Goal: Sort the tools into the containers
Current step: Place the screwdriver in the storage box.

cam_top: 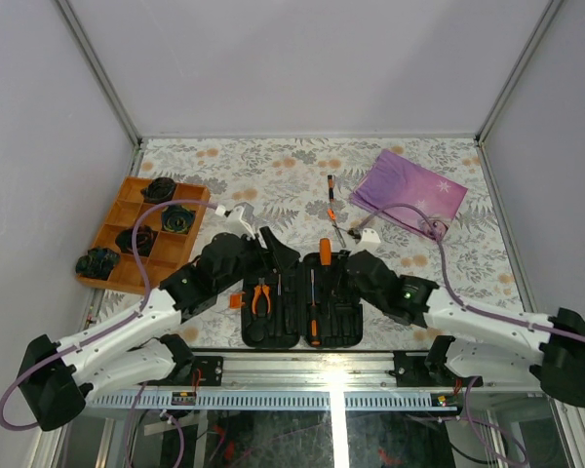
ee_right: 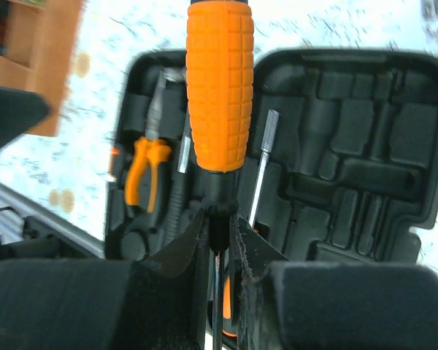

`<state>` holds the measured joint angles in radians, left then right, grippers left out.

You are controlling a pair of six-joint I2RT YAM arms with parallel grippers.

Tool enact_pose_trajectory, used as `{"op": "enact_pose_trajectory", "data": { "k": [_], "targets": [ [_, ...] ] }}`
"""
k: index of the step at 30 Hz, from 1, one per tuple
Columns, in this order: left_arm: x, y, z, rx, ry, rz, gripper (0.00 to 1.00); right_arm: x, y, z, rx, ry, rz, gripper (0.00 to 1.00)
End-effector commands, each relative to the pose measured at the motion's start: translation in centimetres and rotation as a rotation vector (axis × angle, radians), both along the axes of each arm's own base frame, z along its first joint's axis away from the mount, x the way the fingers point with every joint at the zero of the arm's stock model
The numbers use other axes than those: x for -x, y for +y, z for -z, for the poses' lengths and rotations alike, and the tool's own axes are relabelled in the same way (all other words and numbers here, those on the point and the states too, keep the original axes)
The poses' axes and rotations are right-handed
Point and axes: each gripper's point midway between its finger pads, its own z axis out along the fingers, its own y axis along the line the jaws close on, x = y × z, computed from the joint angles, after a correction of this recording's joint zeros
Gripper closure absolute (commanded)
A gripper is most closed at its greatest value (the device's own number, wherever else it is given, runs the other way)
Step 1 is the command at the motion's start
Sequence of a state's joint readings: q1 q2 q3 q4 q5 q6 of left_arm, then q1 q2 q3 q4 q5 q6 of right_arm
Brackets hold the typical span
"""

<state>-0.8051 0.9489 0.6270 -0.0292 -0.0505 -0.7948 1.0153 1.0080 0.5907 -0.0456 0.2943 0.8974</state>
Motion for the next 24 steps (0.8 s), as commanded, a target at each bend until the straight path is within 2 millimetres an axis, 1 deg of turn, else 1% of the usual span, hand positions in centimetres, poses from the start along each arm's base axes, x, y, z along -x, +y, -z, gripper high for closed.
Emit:
{"op": "enact_pose_trajectory", "data": {
  "k": [1, 4, 9, 16, 24],
  "targets": [
    [-0.3, 1.7, 0.8, -0.051, 0.001, -0.063, 0.4, 0.2, 0.4, 2.0, 0.064, 0.13, 0.048, 1.0],
    [0.0, 2.1, 1.3, -0.053, 0.015, -0.071, 0.4, 0.2, 0.5, 3.1, 0.071, 0.171, 0.08, 1.0],
    [0.1, 2.6, 1.9, -0.061, 0.027, -0.09, 0.4, -0.2, -0.3, 4.0, 0.116, 0.183, 0.128, 1.0],
    [-0.4, 3.2, 2.9, -0.089, 0.054, -0.145, 0.4, -0.5, -0.3, 5.2, 0.166, 0.193, 0.126, 1.0],
    [-0.6, 3.7, 3.2, -0.097, 0.052, -0.172, 0.4, -1.1, 0.1, 6.1, 0.179, 0.215, 0.103, 0.96]
  ]
}}
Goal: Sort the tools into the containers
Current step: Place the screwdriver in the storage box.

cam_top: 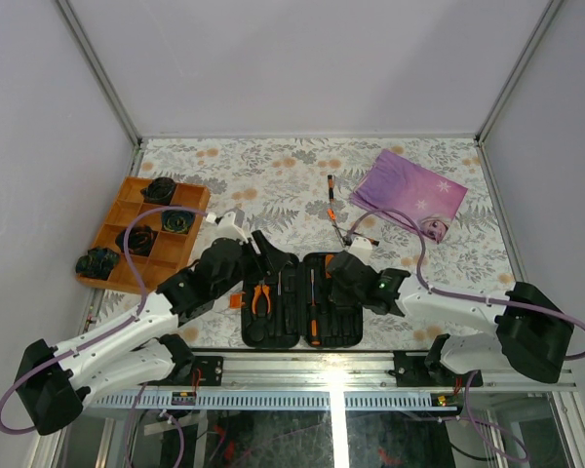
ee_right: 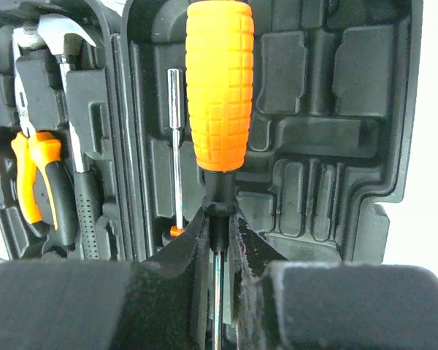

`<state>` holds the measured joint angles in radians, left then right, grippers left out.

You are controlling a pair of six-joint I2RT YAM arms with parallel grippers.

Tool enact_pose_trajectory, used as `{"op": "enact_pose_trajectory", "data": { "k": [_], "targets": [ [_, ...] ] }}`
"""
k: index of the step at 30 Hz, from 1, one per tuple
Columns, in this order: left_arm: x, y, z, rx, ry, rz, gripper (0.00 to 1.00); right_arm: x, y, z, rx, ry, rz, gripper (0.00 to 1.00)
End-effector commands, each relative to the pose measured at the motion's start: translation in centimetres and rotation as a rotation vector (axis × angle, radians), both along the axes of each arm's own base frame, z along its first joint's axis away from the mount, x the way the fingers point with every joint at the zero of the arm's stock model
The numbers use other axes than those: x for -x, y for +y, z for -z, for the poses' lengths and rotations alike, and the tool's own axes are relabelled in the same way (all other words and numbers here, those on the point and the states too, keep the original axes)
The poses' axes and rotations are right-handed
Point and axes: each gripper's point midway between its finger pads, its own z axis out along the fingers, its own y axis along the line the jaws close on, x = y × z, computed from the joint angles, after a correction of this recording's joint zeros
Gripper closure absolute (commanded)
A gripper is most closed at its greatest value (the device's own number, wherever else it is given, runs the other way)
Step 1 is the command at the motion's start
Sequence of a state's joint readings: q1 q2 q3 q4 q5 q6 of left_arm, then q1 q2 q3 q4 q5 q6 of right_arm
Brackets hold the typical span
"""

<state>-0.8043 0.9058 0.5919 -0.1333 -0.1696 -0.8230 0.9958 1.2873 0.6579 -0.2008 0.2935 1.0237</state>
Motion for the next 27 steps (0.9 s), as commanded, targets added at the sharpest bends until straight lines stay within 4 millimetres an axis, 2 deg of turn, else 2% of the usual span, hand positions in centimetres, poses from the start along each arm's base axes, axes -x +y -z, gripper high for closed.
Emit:
{"op": "enact_pose_trajectory", "data": {
  "k": [1, 9, 16, 22, 27],
  "targets": [
    [-0.4, 1.0, 0.7, -0.019, 0.002, -0.05, 0.4, -1.7, 1.5, -1.7, -0.046, -0.035, 0.002, 0.95],
    [-0.1, 0.9, 1.1, -0.02, 0.015, -0.039, 0.4, -1.8, 1.6, -0.5, -0.039, -0.003, -0.009, 0.81],
    [-0.1, 0.8, 1.3, -0.025, 0.023, -0.036, 0.4, -1.6, 1.7, 0.0, -0.037, 0.017, -0.017, 0.63],
    [0.0, 0.8, 1.6, -0.041, 0.032, -0.029, 0.4, -1.7, 1.5, -0.8, -0.034, 0.003, -0.02, 0.62],
    [0.2, 0.8, 2.2, -0.084, 0.053, -0.006, 0.43, -2.3, 0.6, -2.4, 0.005, -0.059, -0.035, 0.68]
  ]
}}
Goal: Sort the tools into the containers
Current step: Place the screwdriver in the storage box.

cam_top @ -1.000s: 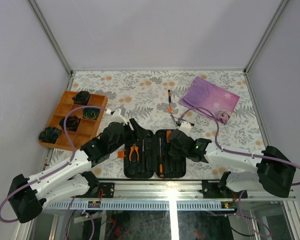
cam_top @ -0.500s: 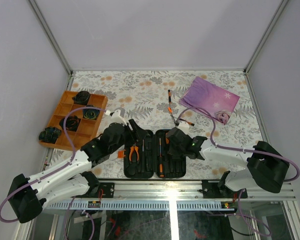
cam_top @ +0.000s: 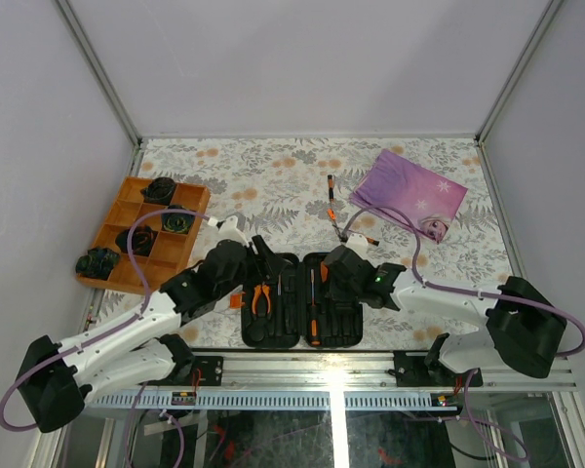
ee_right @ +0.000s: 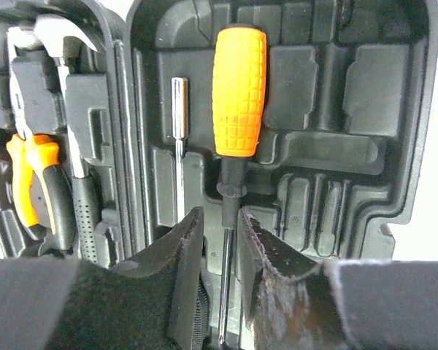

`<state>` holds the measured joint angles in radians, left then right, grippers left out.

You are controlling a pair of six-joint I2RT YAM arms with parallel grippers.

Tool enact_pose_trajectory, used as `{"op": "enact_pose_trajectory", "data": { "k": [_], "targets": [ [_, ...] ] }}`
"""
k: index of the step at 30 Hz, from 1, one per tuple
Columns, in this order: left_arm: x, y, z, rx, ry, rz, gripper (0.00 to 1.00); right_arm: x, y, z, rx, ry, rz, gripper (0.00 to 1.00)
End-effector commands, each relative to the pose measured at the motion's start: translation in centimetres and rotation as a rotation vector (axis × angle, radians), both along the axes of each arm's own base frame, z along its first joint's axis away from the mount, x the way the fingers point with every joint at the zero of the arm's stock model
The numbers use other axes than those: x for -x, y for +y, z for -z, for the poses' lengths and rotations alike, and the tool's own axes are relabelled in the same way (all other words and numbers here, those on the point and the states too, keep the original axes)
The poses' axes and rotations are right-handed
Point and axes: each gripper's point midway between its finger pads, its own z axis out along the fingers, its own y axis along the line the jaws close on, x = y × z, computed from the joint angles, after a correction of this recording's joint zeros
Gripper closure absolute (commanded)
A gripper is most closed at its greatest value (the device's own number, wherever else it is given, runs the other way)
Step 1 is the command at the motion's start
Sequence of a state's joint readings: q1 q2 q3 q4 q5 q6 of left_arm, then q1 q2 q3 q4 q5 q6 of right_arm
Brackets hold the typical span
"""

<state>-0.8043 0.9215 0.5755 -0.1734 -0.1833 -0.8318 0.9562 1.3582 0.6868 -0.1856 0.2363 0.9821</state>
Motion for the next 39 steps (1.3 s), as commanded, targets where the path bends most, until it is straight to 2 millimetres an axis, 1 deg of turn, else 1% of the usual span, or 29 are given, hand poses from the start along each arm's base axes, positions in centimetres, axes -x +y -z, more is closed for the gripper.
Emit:
{"op": "enact_pose_trajectory", "data": {
  "k": [1, 5, 9, 14, 18, 21, 25, 32, 36, 39],
  "targets": [
    [0.0, 0.1, 0.4, -0.042, 0.009, 0.018, 0.44, -1.8, 0.0, -3.5, 0.002, -0.107, -0.015, 0.7],
    [0.5, -0.2, 1.2, -0.067, 0.038, 0.047, 0.49, -2.7, -0.7, -4.1, 0.037, -0.119, -0.029, 0.73],
    [1.7, -1.1, 2.0, -0.064, 0.079, 0.077, 0.5, -3.5, -0.5, -4.2, 0.018, -0.099, -0.07, 0.74],
    [3.8, -2.0, 2.9, -0.046, 0.117, 0.096, 0.5, -4.5, 0.4, -3.6, -0.003, -0.059, -0.126, 0.77],
    [4.7, -2.1, 3.7, -0.052, 0.133, 0.095, 0.5, -4.3, 1.1, -2.7, 0.013, -0.003, -0.174, 0.77],
    [5.0, -2.1, 4.1, -0.062, 0.14, 0.091, 0.5, -4.2, 1.3, -2.2, 0.026, 0.023, -0.18, 0.77],
    [4.8, -1.7, 4.4, -0.091, 0.135, 0.08, 0.5, -4.2, 0.7, -1.7, 0.078, 0.048, -0.173, 0.77],
    [4.7, -1.1, 4.8, -0.135, 0.136, 0.07, 0.49, -4.0, -0.2, -1.4, 0.129, 0.075, -0.165, 0.77],
    [4.8, -1.2, 5.4, -0.147, 0.15, 0.073, 0.49, -3.4, -0.2, -1.1, 0.128, 0.099, -0.176, 0.77],
    [4.9, -1.2, 5.9, -0.158, 0.162, 0.077, 0.49, -3.1, 0.1, -0.7, 0.116, 0.117, -0.188, 0.77]
  ]
}}
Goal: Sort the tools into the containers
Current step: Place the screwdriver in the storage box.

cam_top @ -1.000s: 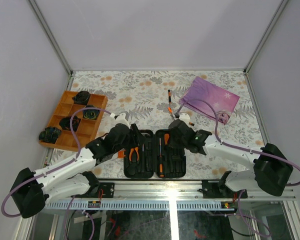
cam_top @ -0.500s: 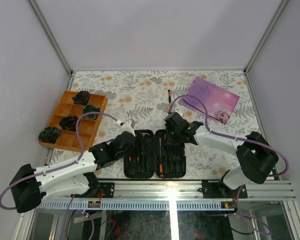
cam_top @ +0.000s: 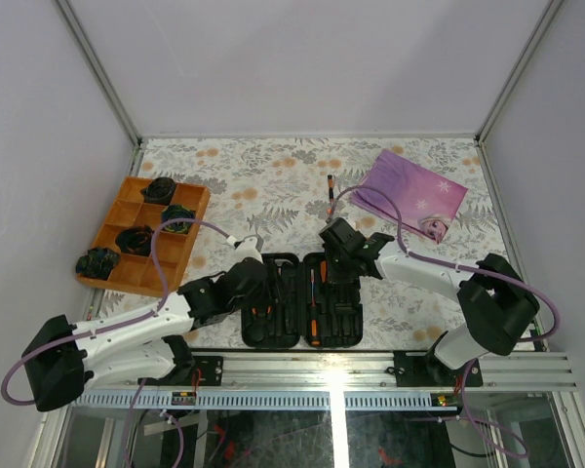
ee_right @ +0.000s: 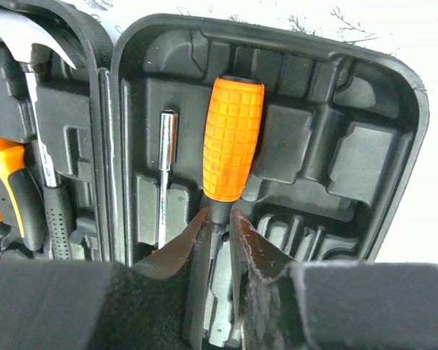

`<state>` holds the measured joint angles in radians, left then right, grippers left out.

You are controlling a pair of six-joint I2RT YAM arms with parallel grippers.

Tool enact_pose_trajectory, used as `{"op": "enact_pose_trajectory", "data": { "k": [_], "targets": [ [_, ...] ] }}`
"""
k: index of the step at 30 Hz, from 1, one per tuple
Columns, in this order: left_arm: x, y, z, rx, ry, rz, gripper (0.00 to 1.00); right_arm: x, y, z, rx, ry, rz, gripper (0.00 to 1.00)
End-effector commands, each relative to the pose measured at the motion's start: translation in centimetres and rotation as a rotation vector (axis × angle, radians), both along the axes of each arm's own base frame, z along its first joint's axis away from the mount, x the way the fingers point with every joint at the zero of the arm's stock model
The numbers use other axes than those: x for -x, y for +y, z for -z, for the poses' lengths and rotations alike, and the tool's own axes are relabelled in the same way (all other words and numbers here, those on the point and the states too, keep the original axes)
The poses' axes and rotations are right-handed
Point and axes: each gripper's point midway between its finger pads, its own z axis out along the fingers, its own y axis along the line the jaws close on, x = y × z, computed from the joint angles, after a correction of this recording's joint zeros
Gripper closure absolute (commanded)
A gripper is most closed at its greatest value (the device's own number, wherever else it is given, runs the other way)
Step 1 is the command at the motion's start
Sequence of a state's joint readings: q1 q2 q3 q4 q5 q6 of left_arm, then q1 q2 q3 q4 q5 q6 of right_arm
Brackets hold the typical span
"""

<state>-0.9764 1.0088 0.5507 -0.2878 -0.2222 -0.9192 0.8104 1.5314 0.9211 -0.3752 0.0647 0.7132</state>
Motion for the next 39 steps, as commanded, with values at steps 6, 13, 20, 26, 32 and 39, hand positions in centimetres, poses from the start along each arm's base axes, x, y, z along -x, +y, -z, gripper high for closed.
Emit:
{"op": "enact_pose_trajectory", "data": {
  "k": [6, 13, 20, 26, 32, 39],
  "targets": [
    [-0.1, 0.1, 1.0, -0.037, 0.005, -0.005, 0.49, -0.1, 0.9, 0.9, -0.004, 0.038, -0.028, 0.77],
    [0.2, 0.4, 2.1, -0.062, 0.024, -0.004, 0.5, 0.3, 0.5, 1.9, 0.039, 0.074, -0.036, 0.85],
    [1.6, 1.2, 5.2, -0.103, 0.096, 0.008, 0.51, 1.6, -0.8, 3.5, 0.131, 0.136, -0.047, 0.89],
    [2.3, 1.8, 6.5, -0.114, 0.119, 0.012, 0.52, 3.3, -1.1, 5.9, 0.216, 0.191, -0.072, 0.89],
    [2.5, 2.0, 7.2, -0.133, 0.128, 0.019, 0.52, 3.3, -1.3, 6.3, 0.267, 0.169, -0.06, 0.85],
    [2.5, 2.1, 7.4, -0.141, 0.126, 0.016, 0.52, 0.8, -0.1, 0.5, 0.106, -0.058, -0.029, 0.68]
  ]
}}
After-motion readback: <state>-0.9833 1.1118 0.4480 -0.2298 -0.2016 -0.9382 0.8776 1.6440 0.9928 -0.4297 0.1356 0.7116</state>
